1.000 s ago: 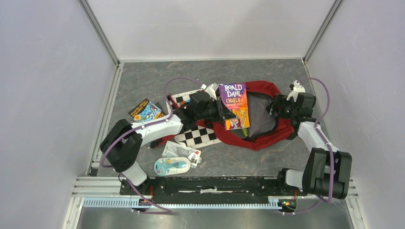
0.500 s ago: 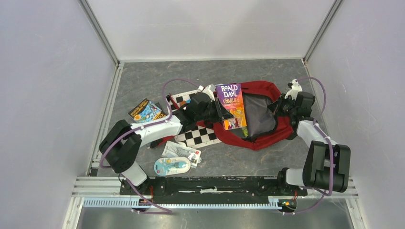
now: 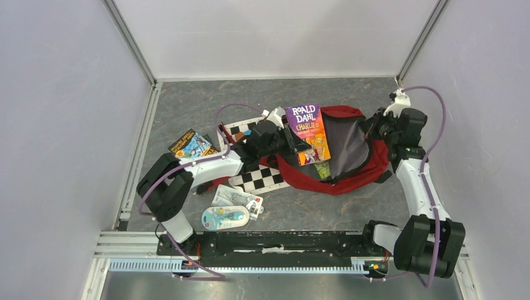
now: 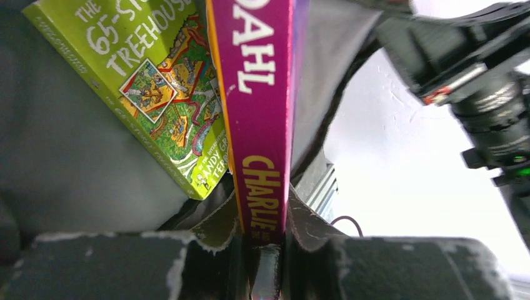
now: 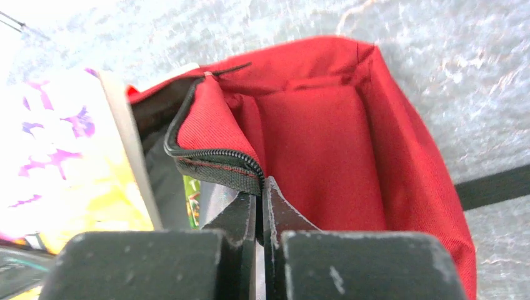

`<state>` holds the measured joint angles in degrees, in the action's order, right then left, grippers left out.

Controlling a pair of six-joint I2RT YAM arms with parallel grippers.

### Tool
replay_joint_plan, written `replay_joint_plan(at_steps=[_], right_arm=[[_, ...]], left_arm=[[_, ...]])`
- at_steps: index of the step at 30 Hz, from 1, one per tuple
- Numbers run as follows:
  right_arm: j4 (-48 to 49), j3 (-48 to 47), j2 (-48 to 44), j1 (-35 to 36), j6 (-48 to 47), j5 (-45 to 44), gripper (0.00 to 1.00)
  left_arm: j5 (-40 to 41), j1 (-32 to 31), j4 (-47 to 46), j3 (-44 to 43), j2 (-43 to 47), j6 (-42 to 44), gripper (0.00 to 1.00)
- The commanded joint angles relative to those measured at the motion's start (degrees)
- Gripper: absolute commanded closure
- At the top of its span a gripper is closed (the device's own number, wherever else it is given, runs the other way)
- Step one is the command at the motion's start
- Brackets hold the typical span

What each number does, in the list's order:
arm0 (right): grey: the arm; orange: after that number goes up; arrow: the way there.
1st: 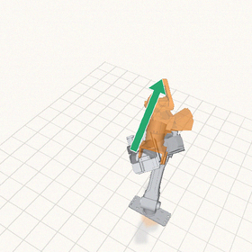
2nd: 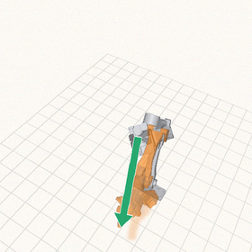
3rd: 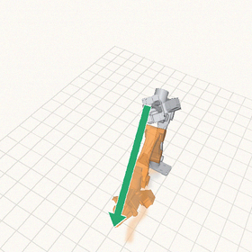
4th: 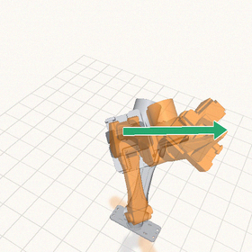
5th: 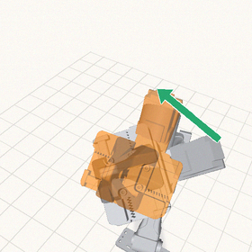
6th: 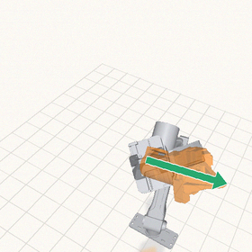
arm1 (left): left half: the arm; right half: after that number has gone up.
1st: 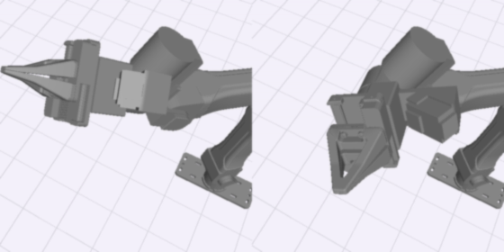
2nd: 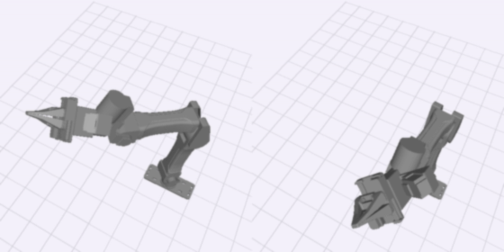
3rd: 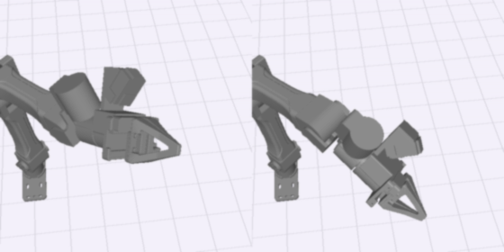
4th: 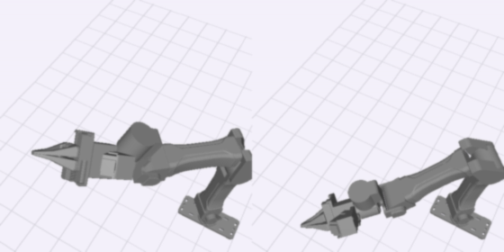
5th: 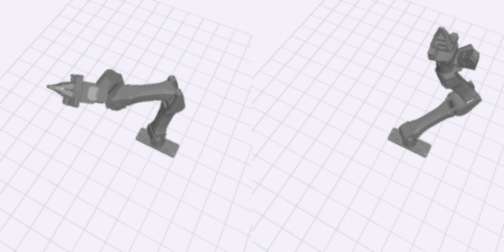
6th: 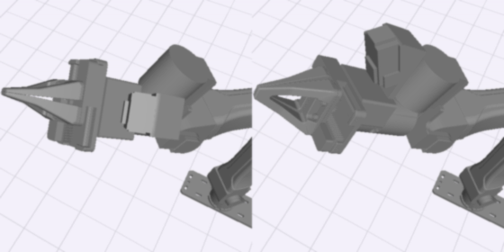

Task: Pack the student bag
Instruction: Place the book in the student bag.

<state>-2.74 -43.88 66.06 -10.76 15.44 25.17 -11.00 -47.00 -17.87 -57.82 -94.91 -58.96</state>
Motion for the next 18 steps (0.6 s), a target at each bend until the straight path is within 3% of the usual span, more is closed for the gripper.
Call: replay_joint_plan(at_steps=[1, 8, 18], right_arm=[[-2.7, -7.8, -3.0, -0.2, 1.2, -1.6, 1.00], [-4.5, -13.3, -4.1, -0.1, 2.0, -1.5, 1.00], [-4.0, -16.5, -3.3, 1.0, 3.0, -2.4, 1.00]], left_arm=[[-2.6, -0.4, -12.3, -2.5, -3.8, -2.2, 0.98], [-1.9, -0.6, -18.1, -1.0, -11.5, -4.6, 0.98], [2.5, -3.6, -5.3, -4.1, -16.1, -4.8, 0.98]])
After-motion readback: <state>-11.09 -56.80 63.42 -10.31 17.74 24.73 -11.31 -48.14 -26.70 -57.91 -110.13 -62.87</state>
